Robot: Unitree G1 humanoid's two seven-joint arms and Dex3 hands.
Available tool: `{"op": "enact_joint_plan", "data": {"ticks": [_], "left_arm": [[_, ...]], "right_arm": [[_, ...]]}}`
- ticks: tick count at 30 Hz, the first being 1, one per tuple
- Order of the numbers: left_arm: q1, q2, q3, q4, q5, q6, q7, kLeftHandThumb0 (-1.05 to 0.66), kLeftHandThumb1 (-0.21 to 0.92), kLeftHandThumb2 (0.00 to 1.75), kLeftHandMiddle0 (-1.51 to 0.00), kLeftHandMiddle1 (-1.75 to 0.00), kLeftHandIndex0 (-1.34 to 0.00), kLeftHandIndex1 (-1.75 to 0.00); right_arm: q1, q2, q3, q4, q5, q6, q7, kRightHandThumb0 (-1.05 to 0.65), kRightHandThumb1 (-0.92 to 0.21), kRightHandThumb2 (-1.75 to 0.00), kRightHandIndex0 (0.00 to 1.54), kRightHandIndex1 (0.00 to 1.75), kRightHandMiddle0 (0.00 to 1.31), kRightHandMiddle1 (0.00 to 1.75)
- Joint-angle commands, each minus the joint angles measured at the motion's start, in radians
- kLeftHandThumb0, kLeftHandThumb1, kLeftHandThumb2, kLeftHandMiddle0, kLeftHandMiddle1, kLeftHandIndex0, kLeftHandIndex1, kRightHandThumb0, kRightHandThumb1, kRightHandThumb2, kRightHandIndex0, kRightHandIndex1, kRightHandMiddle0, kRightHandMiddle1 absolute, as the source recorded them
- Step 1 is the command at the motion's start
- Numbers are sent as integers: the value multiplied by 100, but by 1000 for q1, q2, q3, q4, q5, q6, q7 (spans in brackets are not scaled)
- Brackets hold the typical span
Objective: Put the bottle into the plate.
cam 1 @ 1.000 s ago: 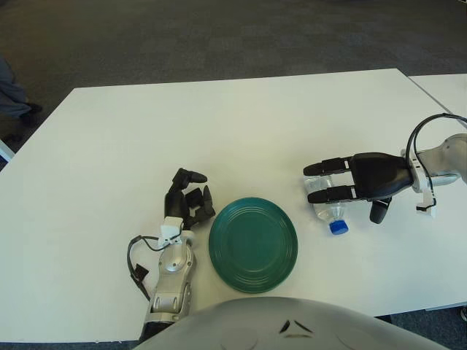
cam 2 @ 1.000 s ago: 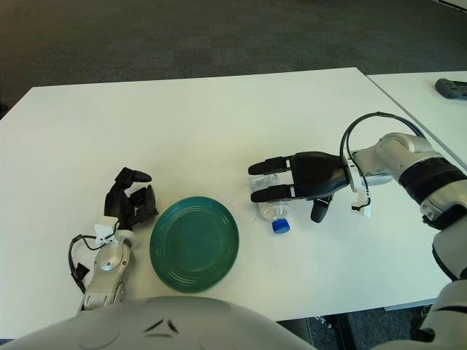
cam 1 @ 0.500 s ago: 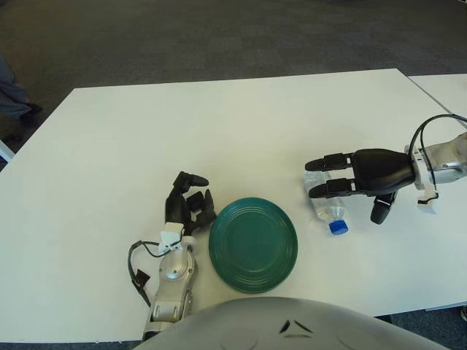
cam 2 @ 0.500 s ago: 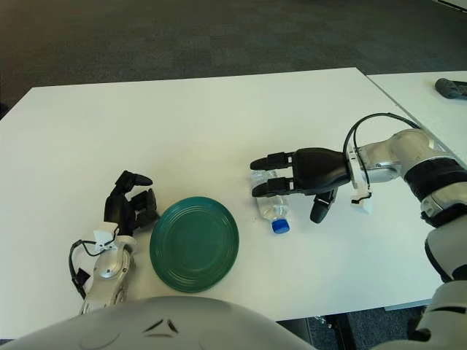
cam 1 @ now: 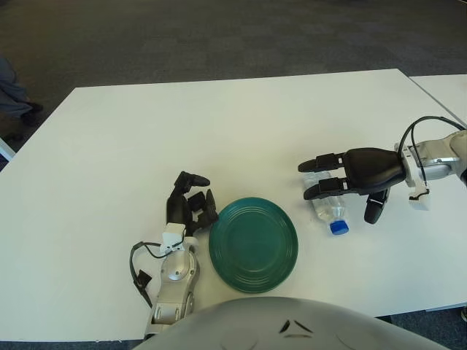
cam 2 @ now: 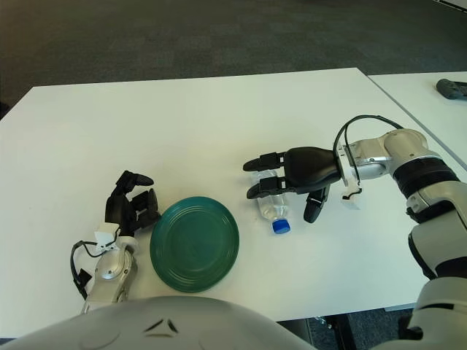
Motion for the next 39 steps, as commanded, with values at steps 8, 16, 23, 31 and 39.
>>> {"op": "enact_joint_plan", "data": {"ticks": [8, 16, 23, 31, 39], "left_arm": [[21, -59, -52, -23, 11, 3, 18, -48, 34, 129, -130, -175, -60, -175], [25, -66, -75, -34, 7, 7, 37, -48, 34, 129, -130, -175, -60, -175], [30, -68, -91, -50, 9, 20, 56, -48, 34, 129, -130, -175, -60, -175], [38, -67, -106, -74, 9, 41, 77, -48, 34, 129, -130, -175, -60, -175], [59, -52, -119, -118, 10, 57, 80, -48, 34, 128, -130, -175, -60, -175]], "right_arm": [[0, 23, -68, -39, 31, -40, 80, -92, -92, -43, 28, 2, 0, 56], [-5, 26, -46, -33, 53, -40, 106, -87, -92, -48, 28, 2, 0, 59], [-9, 25, -27, -29, 65, -40, 130, -84, -92, -51, 30, 2, 0, 61], [-23, 28, 30, -28, 102, -40, 141, -81, -92, -49, 31, 2, 0, 65], [19, 45, -28, -67, 94, -40, 134, -80, -92, -57, 29, 0, 0, 59]]}}
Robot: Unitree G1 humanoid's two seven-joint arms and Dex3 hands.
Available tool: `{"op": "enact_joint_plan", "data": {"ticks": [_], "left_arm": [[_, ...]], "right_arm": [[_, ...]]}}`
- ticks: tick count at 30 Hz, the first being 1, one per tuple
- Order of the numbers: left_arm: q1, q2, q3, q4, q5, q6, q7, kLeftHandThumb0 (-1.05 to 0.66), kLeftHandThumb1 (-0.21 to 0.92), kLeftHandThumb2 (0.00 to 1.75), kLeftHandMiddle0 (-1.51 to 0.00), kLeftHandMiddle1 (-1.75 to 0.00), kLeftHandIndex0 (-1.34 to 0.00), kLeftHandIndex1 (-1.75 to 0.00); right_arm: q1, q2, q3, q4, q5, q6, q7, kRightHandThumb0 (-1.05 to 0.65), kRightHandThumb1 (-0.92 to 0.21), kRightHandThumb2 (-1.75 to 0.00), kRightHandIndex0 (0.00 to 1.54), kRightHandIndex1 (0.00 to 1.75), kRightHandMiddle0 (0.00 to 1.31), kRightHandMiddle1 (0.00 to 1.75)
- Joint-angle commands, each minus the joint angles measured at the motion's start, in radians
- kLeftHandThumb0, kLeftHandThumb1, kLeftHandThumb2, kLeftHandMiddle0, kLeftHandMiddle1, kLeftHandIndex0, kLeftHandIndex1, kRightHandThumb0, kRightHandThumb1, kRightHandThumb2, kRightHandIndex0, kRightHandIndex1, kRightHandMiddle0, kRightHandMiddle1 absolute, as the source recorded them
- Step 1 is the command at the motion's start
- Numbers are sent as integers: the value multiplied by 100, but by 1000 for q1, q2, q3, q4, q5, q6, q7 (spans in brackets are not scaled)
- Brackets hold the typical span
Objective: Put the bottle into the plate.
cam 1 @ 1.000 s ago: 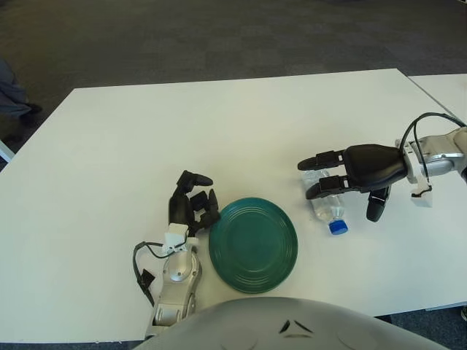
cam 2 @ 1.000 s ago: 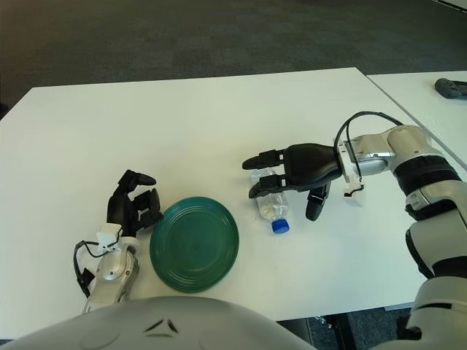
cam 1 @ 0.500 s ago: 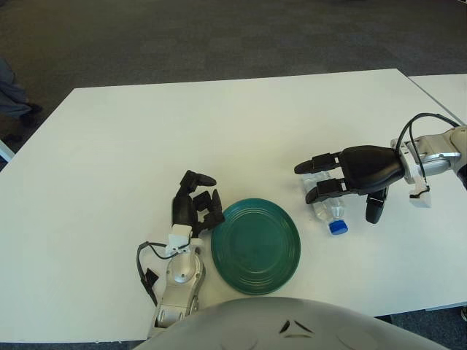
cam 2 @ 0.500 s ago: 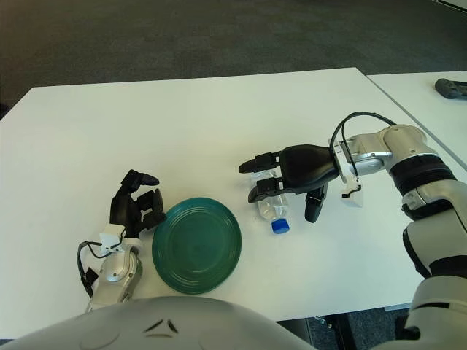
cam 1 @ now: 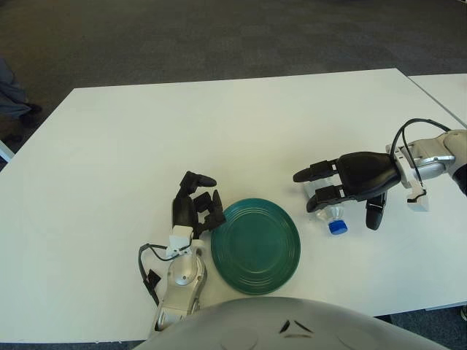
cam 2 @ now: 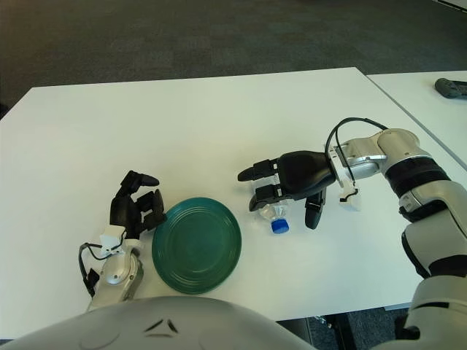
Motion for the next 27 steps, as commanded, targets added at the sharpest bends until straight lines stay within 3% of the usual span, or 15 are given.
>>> {"op": "enact_joint_plan", "data": {"ticks": [1, 5, 13, 27], "left_arm": [[18, -60, -22, -35, -1, 20, 5, -48, 34, 128, -130, -175, -60, -175], [40, -51, -30, -70, -7, 33, -3, -48, 34, 128, -129, -175, -60, -175], [101, -33, -39, -139, -5, 42, -23, -48, 35, 128, -129, -175, -60, -175], [174, -25, -51, -212, 15, 49, -24, -48, 35, 128, -129, -175, -60, -175]], "right_arm": [[34, 30, -58, -9, -15, 0, -6, -80, -92, -60, 28, 0, 0, 56], [82, 68, -122, 10, -70, 2, -16, -81, -92, -65, 24, 0, 0, 49], [150, 121, -185, 18, -179, 23, -80, -87, -92, -67, 20, 0, 0, 38], [183, 128, -210, 3, -243, 29, -139, -93, -92, -63, 16, 0, 0, 30]]}}
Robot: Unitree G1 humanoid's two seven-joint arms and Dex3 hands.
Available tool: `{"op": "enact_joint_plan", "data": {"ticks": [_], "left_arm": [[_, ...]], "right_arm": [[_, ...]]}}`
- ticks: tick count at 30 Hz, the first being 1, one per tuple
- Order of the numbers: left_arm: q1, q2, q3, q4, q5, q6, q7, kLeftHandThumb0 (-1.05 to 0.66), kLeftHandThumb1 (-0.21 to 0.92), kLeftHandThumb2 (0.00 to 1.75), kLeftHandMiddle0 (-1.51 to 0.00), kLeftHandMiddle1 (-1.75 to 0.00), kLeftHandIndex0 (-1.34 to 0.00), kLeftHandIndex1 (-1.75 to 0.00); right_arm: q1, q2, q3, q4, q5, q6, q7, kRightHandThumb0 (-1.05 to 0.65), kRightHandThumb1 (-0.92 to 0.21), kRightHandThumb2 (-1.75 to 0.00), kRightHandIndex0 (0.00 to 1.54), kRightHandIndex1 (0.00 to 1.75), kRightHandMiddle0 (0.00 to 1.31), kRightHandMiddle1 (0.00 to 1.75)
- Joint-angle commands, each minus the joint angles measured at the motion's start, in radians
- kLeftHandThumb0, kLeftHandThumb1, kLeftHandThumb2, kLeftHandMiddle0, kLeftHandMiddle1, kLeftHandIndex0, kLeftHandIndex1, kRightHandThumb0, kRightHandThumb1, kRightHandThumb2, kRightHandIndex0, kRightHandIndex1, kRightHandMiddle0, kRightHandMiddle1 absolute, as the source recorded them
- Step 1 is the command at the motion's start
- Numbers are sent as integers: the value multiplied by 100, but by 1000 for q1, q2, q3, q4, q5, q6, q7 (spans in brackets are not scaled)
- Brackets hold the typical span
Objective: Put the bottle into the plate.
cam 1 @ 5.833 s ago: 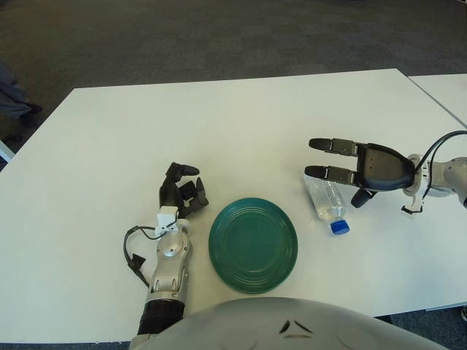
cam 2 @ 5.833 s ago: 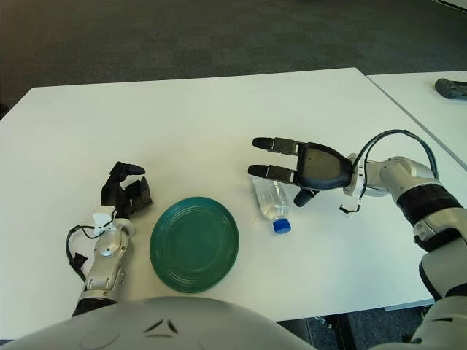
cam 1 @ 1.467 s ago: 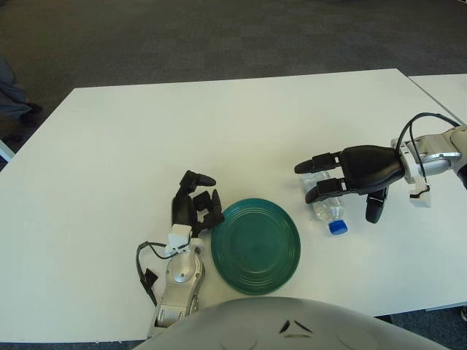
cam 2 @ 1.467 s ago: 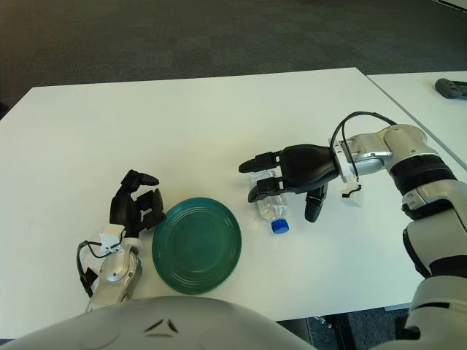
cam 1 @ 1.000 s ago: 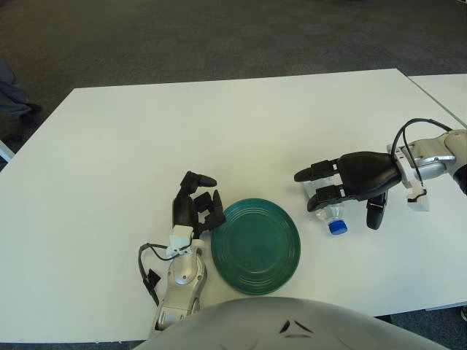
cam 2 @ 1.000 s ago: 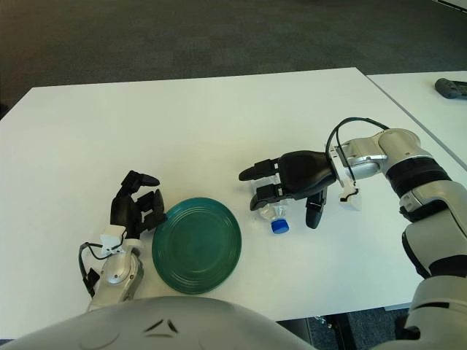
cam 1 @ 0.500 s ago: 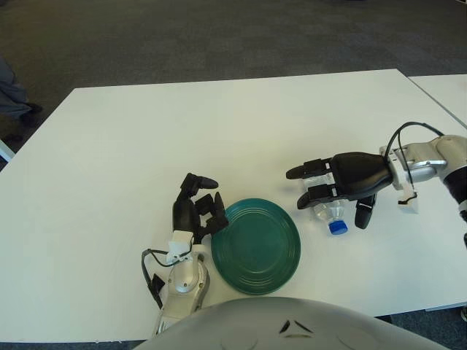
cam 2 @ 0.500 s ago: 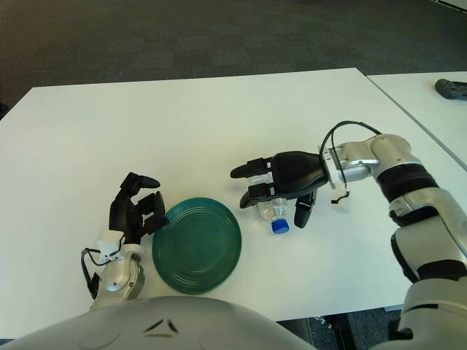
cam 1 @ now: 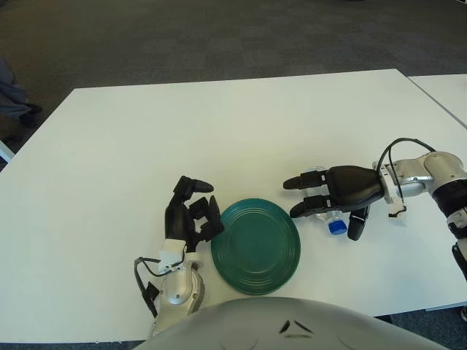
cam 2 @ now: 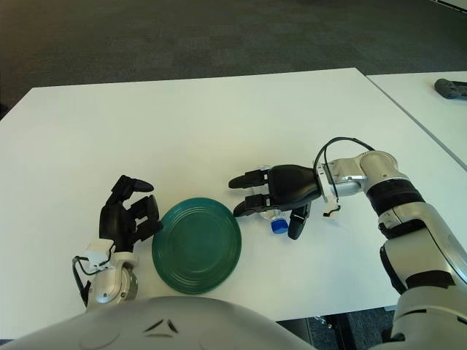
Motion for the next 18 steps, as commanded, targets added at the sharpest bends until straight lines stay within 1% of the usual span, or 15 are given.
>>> {"op": "enact_joint_plan", "data": {"ticks": [1, 3, 10, 18], "left_arm": [[28, -24, -24, -26, 9, 10, -5, -48, 35, 128, -129, -175, -60, -175], [37, -23, -25, -37, 9, 12, -6, -48, 35, 128, -129, -175, -59, -175], [69, -24, -27, -70, 17, 34, -3, -48, 34, 129, -130, -175, -60, -175], [96, -14, -28, -94, 32, 42, -7, -48, 34, 129, -130, -175, -60, -175]], "right_arm": [[11, 2, -12, -6, -30, 12, -24, -93, -92, -63, 16, 0, 0, 30], [15, 3, -8, -5, -48, 23, -43, -92, -92, -62, 16, 0, 0, 30], [30, 1, 34, -1, -148, 88, -186, -90, -92, -61, 17, 1, 0, 34], [29, -7, 113, -9, -228, 160, -349, -89, -92, -62, 19, 1, 0, 37]]}}
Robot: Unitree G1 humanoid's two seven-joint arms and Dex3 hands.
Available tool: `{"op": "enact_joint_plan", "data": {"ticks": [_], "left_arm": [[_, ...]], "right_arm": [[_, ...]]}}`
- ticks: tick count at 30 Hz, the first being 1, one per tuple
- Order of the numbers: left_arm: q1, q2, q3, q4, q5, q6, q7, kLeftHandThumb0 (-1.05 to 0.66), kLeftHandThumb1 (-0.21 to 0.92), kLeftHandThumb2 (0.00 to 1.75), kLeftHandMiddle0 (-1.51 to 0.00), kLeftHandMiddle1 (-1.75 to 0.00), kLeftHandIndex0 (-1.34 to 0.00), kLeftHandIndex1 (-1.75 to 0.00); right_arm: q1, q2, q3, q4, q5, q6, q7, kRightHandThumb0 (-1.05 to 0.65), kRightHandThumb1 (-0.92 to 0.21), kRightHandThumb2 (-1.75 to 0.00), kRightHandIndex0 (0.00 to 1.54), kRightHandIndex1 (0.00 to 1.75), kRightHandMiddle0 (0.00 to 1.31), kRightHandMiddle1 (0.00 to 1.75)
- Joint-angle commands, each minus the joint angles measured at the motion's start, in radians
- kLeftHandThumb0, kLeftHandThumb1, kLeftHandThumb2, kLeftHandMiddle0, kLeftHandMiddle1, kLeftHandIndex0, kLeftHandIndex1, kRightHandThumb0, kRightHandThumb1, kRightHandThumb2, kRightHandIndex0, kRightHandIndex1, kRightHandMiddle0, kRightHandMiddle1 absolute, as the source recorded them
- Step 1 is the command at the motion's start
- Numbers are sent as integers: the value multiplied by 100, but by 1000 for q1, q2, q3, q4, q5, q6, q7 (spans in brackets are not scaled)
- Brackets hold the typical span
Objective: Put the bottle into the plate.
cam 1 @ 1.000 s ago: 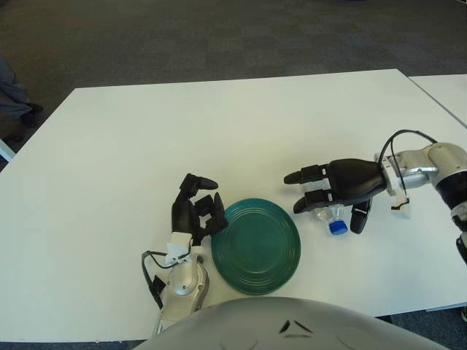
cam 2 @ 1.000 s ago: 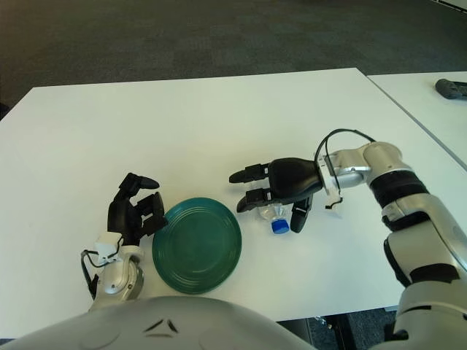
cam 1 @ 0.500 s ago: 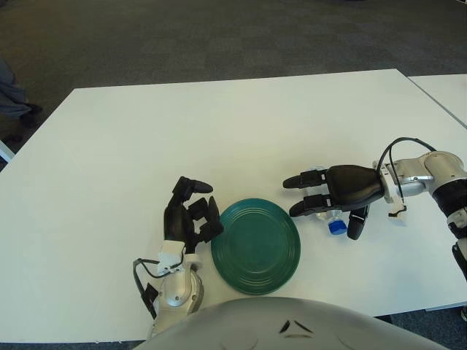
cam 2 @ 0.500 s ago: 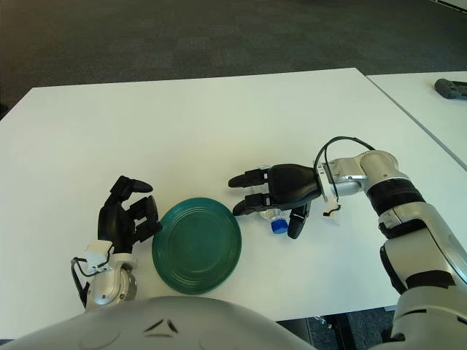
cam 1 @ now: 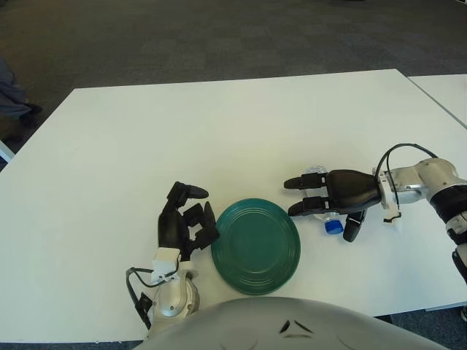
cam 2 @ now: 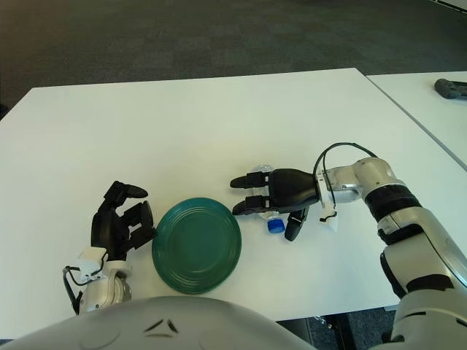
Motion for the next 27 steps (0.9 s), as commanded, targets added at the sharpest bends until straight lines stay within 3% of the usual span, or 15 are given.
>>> {"op": "enact_joint_plan", "data": {"ticks": [1, 7, 16, 27], "left_arm": [[26, -17, -28, -31, 10, 6, -8, -48, 33, 129, -130, -175, -60, -175], [48, -11, -24, -50, 5, 13, -18, -49, 32, 131, -130, -175, -62, -175], [92, -1, -12, -102, -14, 52, -39, -49, 30, 133, -131, -175, -63, -175], [123, 23, 6, -119, -2, 27, -54, -49, 31, 133, -131, -175, -63, -175]], "right_arm": [[-4, -8, 40, -12, -40, 33, -67, -88, -92, -62, 19, 1, 0, 37], [-17, -16, 96, -22, -58, 53, -139, -87, -92, -61, 19, 1, 0, 34], [-14, -10, 146, -61, -37, 44, -145, -88, -92, -59, 18, 0, 0, 29], [22, 8, 151, -104, 19, 24, -159, -85, -92, -63, 21, 1, 0, 32]]}}
